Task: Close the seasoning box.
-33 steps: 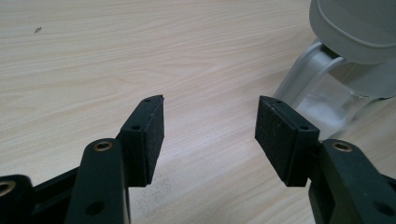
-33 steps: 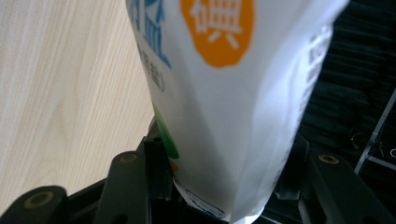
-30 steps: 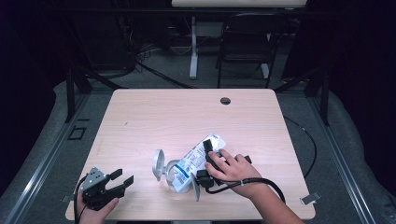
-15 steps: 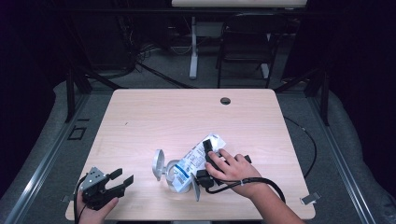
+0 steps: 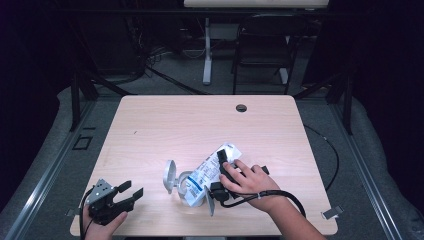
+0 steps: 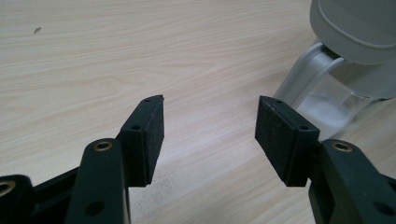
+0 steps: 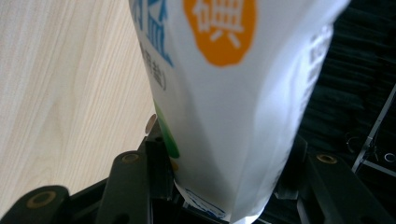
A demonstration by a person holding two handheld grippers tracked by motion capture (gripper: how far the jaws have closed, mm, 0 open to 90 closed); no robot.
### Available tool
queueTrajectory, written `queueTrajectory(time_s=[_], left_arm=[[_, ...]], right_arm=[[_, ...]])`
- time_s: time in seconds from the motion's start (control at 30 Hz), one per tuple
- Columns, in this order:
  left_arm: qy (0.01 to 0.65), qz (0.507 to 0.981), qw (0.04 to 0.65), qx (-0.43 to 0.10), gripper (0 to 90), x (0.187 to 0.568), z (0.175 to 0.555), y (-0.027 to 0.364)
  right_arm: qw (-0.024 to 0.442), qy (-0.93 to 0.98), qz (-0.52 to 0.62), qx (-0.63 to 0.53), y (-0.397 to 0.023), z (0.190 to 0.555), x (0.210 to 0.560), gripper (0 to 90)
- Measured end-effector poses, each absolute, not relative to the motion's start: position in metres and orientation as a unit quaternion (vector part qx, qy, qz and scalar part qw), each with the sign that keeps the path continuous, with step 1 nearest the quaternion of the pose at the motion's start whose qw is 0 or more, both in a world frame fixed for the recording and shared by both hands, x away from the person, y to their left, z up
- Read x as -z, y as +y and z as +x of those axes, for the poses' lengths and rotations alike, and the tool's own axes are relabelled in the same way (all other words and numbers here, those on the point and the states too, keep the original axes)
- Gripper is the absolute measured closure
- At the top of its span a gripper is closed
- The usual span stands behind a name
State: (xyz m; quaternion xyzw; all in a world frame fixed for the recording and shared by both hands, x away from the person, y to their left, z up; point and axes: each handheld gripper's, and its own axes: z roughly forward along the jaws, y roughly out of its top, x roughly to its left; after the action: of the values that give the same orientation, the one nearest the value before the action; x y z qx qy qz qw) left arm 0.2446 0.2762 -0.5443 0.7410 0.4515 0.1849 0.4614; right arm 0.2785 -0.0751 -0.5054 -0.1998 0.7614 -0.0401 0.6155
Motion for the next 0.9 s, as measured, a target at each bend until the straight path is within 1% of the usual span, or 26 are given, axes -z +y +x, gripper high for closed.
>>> queueTrajectory(time_s=[0.9], left_arm=[[0.45, 0.74, 0.465, -0.185, 42.8, 0.5458, 0.2456, 0.2757]], right_arm=[[0.616, 0.76, -0.205, 0.04, -0.075, 0.2785, 0.5051, 53.6]])
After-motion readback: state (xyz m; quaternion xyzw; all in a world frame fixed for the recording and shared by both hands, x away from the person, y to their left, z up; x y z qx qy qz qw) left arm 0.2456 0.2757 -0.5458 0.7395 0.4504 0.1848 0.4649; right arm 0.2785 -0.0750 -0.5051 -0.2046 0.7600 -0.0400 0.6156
